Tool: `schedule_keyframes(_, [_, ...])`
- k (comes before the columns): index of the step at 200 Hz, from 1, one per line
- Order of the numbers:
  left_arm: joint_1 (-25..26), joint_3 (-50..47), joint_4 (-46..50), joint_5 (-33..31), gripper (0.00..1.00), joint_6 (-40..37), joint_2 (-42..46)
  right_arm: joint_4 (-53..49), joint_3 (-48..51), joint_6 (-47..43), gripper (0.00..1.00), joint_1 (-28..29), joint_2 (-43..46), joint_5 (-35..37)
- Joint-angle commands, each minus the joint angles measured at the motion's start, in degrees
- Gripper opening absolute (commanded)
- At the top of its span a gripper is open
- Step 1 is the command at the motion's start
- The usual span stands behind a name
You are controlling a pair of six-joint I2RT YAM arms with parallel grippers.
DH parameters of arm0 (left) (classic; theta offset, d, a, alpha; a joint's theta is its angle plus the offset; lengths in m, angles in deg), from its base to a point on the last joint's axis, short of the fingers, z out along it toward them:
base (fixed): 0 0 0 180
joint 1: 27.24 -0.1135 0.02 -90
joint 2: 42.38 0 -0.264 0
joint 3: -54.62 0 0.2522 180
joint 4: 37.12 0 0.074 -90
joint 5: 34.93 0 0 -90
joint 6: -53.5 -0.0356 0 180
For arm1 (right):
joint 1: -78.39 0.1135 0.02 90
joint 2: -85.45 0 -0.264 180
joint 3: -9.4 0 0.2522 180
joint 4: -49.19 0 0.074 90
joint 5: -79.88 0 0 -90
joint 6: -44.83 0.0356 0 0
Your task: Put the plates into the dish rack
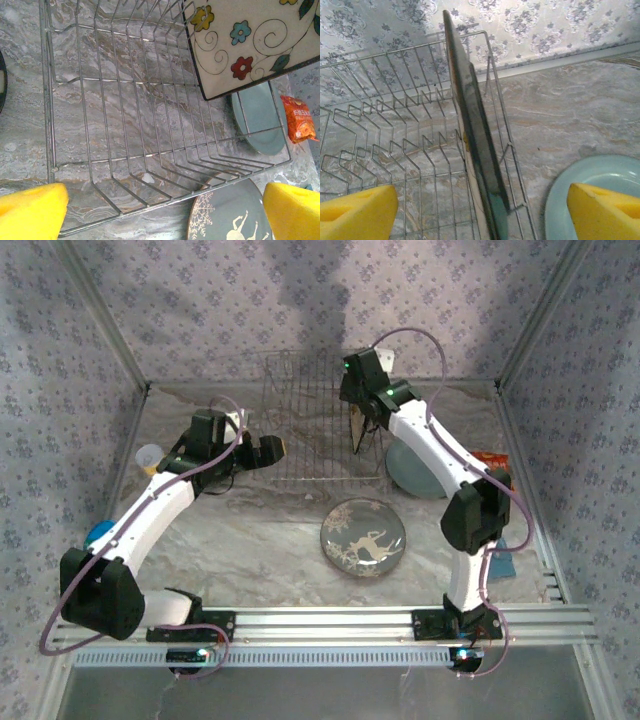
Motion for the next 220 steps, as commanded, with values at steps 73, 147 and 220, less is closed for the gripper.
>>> schedule_keyframes(73, [-0.06,-0.92,0.73,0.42,0.99,0.26,2.54,0.94,9.11,1.77,0.89,-0.41,5.29,-2.12])
schedule_keyframes(147, [-0.06,-1.47,2.71,-0.71,0.99,0.32,5.36,1.95,7.18,1.69,0.73,-1.33,0.73,-3.21])
schedule_keyframes(220, [-0.55,-2.83,3.23,-0.99,0.99,-0.06,7.04,1.95,5.69,1.42,0.53,-1.66,-0.61,-2.72])
